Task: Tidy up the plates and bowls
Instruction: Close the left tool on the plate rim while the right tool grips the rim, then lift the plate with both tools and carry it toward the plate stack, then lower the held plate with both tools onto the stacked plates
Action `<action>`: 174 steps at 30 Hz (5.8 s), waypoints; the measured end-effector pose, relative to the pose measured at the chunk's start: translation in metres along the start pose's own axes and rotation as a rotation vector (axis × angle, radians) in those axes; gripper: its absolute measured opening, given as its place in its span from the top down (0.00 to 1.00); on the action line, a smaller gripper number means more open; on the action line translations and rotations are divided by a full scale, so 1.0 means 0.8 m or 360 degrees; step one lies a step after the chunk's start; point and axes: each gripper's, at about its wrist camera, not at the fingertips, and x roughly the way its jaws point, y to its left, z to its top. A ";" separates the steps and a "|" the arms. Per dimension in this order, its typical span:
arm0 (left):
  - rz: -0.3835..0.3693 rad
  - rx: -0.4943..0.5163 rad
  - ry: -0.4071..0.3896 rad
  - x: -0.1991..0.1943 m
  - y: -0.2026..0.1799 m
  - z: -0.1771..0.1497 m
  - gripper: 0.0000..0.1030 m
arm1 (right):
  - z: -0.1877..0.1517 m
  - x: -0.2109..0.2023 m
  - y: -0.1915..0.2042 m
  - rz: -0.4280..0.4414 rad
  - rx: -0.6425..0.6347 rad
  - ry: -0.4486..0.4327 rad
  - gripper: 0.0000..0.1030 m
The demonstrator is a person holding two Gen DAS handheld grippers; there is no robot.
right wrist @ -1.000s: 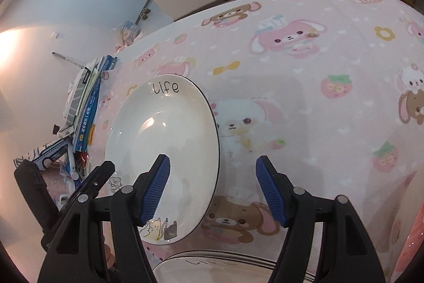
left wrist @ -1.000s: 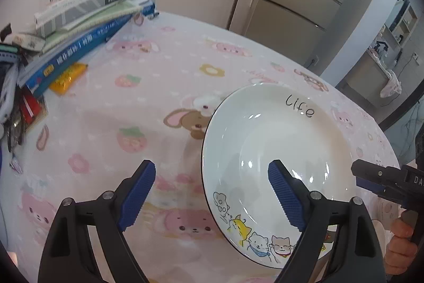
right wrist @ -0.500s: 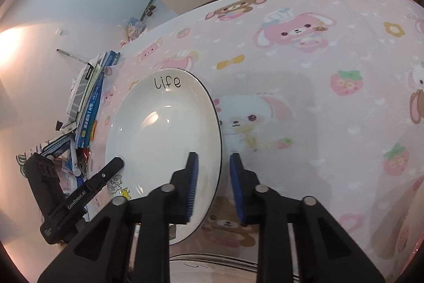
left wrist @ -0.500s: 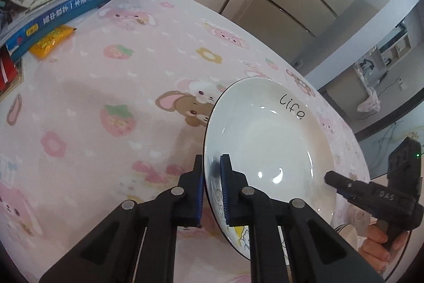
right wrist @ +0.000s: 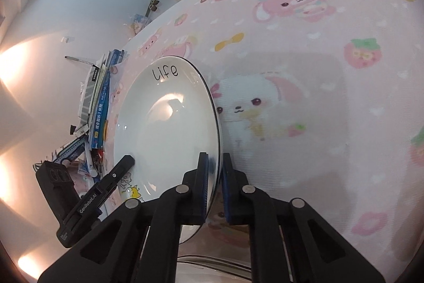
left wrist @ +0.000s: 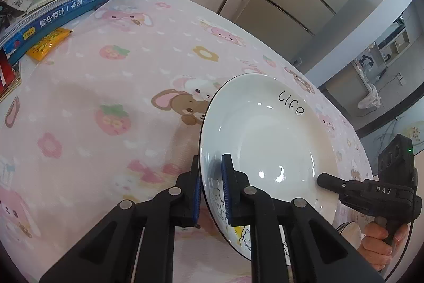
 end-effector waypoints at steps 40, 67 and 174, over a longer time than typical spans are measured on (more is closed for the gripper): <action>-0.0023 0.0157 -0.0501 -0.252 -0.098 -0.044 0.85 | -0.082 -0.195 0.129 0.0096 -0.0328 -0.0426 0.88; -0.0059 0.0298 -0.0655 -0.394 -0.128 -0.208 0.85 | -0.260 -0.287 0.126 0.0050 -0.0656 -0.0526 0.87; 0.0175 0.0607 -0.0298 -0.156 -0.152 -0.280 0.76 | -0.312 -0.187 -0.018 -0.0559 -0.0459 -0.0525 0.72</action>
